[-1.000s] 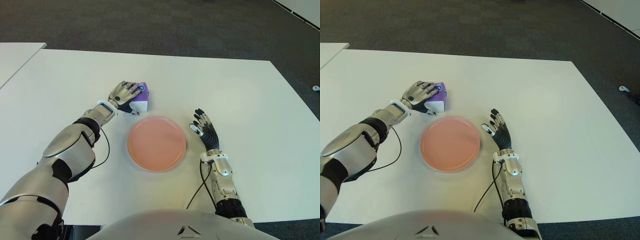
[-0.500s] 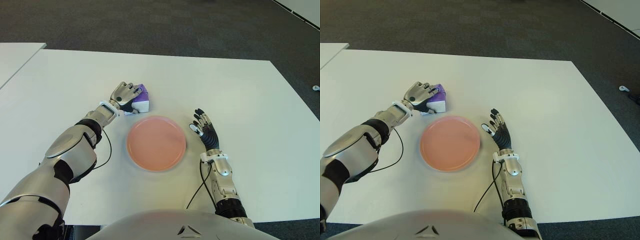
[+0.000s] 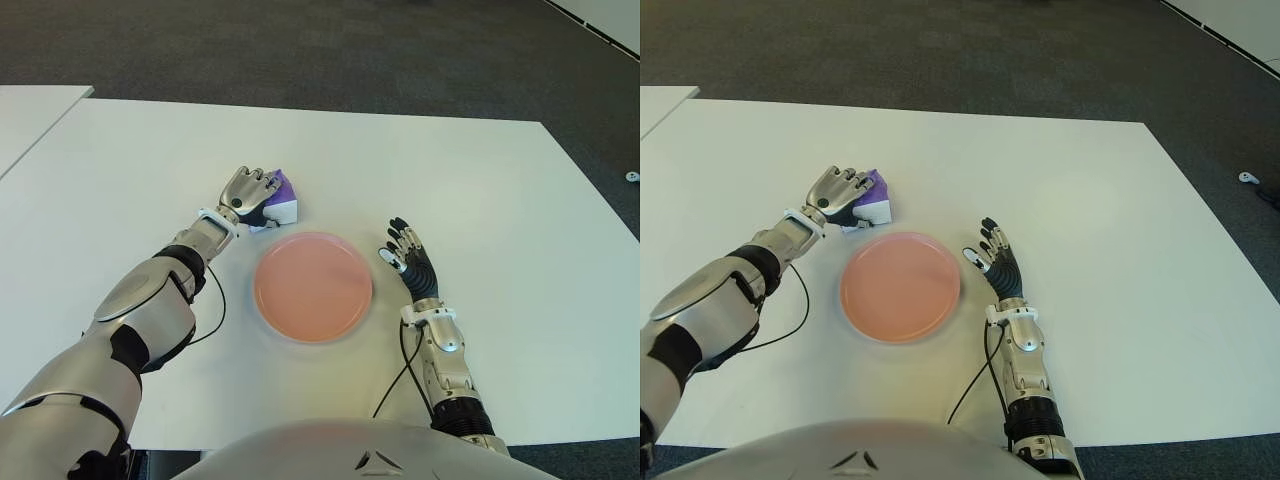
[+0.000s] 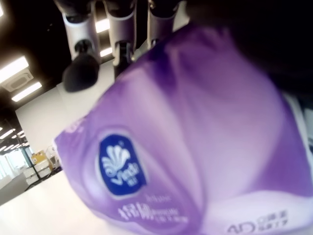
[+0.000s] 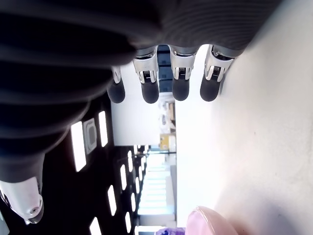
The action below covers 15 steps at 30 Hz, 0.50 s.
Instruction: Put the tissue paper into the plate.
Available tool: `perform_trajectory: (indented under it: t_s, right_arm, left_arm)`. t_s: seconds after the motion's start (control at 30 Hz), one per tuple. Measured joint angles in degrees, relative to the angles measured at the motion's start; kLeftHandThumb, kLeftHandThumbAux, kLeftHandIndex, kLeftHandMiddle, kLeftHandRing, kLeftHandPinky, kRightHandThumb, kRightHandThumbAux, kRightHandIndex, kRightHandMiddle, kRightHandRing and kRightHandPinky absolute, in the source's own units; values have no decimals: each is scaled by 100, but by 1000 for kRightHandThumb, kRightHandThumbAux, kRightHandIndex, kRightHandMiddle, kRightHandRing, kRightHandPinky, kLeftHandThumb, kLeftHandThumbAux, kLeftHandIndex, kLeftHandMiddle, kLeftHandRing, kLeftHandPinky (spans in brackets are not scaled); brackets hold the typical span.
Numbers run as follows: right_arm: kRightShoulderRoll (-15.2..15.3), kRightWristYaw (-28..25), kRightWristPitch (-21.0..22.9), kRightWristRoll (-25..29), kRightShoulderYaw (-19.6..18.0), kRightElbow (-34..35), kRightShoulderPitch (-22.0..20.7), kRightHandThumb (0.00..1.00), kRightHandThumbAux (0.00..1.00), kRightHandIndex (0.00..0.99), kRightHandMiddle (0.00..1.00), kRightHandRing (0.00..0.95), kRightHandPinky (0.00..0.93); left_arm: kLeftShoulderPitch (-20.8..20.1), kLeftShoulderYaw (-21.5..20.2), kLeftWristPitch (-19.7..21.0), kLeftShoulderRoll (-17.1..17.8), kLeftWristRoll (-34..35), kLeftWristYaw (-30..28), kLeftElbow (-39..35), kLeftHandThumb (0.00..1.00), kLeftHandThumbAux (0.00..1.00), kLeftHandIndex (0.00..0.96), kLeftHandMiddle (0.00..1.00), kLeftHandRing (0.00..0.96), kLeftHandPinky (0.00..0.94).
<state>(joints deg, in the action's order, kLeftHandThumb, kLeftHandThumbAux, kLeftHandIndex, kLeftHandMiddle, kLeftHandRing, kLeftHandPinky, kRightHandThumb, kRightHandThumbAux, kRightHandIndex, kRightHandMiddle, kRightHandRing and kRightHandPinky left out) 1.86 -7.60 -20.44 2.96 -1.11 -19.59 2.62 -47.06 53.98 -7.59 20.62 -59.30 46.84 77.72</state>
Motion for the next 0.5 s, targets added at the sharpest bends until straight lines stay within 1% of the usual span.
perform_trajectory:
  t_s: [0.23,0.5]
  right_arm:
    - [-4,8,0,-3,2,1,4,0,575,0,0,0,0]
    - [-6,9,0,-23,11,2,7,0,584,0,0,0,0]
  left_arm:
    - [19,96,1,4,-31,199,8,853,660,421,567,782,802]
    - [26,87,1,-2,-13,212,9,851,662,418,555,782,798]
